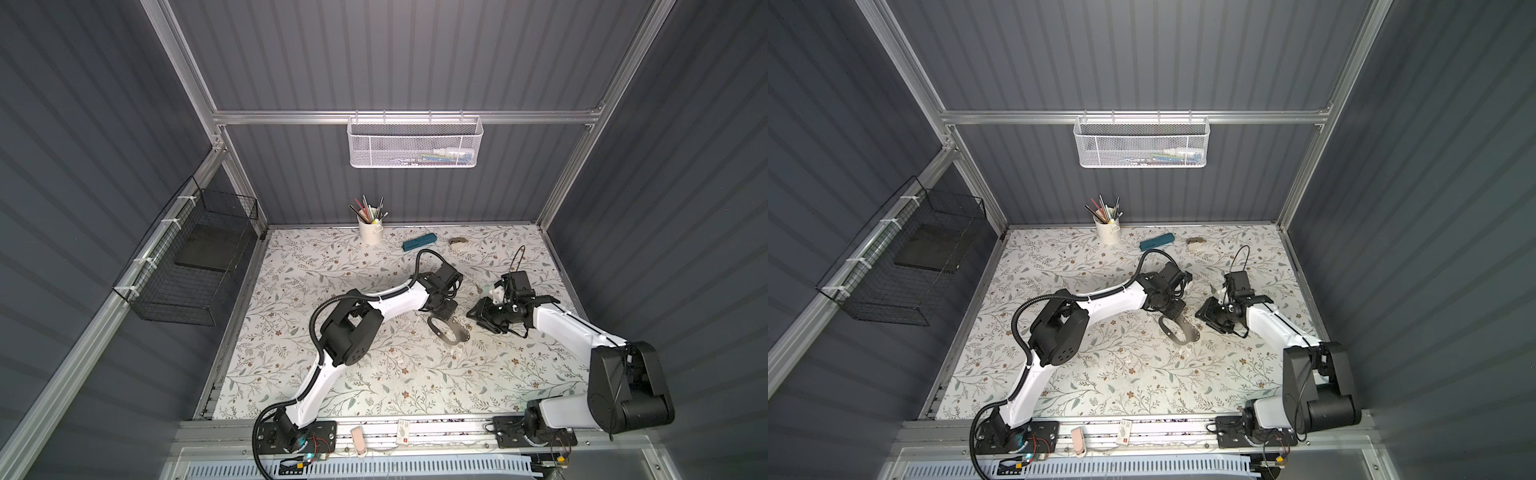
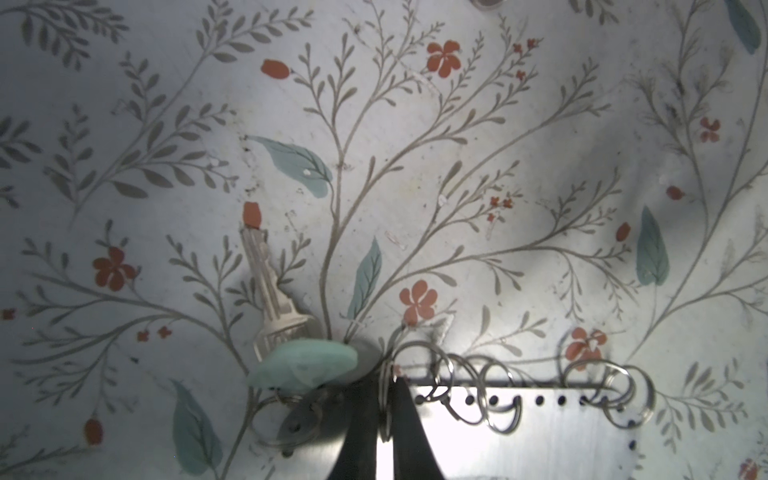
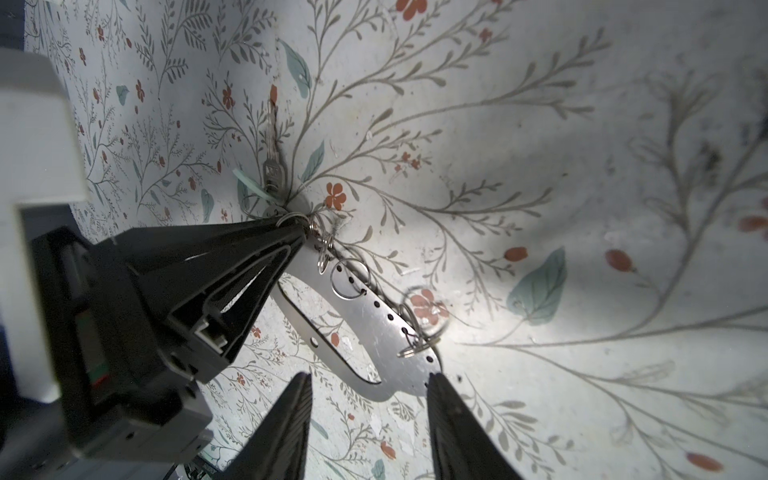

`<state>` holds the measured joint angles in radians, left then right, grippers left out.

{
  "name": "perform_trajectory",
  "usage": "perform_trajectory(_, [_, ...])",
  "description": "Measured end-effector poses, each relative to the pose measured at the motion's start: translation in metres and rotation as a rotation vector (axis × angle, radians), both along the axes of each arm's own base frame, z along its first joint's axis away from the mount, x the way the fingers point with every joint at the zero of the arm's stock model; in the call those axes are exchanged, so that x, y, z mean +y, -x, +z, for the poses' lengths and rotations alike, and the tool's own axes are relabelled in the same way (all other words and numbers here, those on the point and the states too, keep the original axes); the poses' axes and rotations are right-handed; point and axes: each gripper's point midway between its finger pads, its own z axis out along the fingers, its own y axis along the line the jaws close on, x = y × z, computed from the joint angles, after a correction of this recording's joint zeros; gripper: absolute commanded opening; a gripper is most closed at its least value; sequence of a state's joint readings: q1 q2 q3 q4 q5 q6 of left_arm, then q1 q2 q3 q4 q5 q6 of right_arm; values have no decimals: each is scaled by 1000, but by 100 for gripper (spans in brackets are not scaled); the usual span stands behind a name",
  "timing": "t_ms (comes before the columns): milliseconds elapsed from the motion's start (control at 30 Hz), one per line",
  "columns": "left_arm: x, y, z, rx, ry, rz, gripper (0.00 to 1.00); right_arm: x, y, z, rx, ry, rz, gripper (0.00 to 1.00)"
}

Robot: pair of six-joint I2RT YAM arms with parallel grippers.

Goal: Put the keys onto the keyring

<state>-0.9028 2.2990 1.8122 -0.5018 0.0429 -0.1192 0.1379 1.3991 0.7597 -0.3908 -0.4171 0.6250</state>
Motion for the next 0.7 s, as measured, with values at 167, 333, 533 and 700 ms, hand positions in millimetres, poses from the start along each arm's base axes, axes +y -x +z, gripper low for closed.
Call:
perform_trajectory(167, [1, -1, 2, -7, -3, 8, 0, 0, 0, 2, -6, -2, 1, 48])
perform_trajectory(333, [4, -3, 19, -33, 12, 19, 0, 1, -5, 29, -76, -7, 5, 51])
perform_trajectory(533, [4, -3, 100, -125, 125, 23, 0, 2, -26, 103, -291, -9, 24, 54])
perform_trajectory(700, [5, 0, 172, -208, 244, 19, 0, 2, -37, 185, -514, -4, 47, 53])
